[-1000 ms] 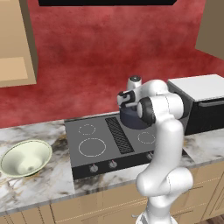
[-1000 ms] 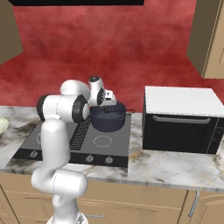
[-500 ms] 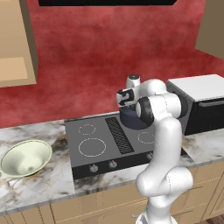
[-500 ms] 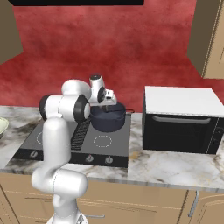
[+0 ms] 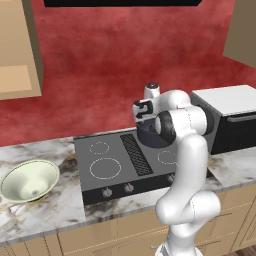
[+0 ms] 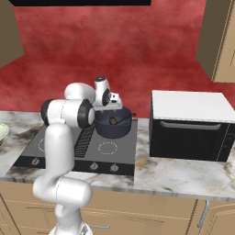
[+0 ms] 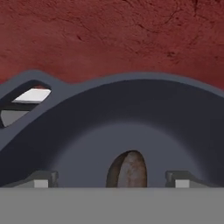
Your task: Open the cabinet and move the ladle to the pot. Then close the cabinet.
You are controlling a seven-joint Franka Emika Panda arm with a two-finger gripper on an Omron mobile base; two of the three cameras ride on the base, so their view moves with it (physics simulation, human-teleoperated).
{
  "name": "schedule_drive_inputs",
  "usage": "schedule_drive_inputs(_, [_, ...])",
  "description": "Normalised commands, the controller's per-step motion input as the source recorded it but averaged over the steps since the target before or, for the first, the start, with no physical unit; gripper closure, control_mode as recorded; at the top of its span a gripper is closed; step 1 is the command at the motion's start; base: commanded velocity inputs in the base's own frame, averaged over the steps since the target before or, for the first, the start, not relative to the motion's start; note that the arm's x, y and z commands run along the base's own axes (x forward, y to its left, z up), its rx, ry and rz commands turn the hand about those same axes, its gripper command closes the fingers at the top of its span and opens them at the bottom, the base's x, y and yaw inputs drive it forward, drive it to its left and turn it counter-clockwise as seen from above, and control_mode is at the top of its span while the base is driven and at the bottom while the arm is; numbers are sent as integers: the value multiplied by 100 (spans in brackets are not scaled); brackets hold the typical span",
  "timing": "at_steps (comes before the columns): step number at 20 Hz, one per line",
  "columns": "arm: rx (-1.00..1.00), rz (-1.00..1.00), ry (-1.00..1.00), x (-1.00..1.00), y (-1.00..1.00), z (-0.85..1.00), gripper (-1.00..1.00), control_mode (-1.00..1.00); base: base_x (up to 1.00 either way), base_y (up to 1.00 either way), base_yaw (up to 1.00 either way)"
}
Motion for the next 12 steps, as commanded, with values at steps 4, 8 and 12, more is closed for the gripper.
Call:
schedule_drive_inputs(4, [6, 0, 0, -15, -5, 33, -100, -100, 0, 0, 0])
schedule_drive_inputs(8, [12, 0, 0, -34, -13, 47, -100, -100, 0, 0, 0])
schedule_drive_inputs(12, [13, 0, 0, -39, -17, 47, -100, -100, 0, 0, 0])
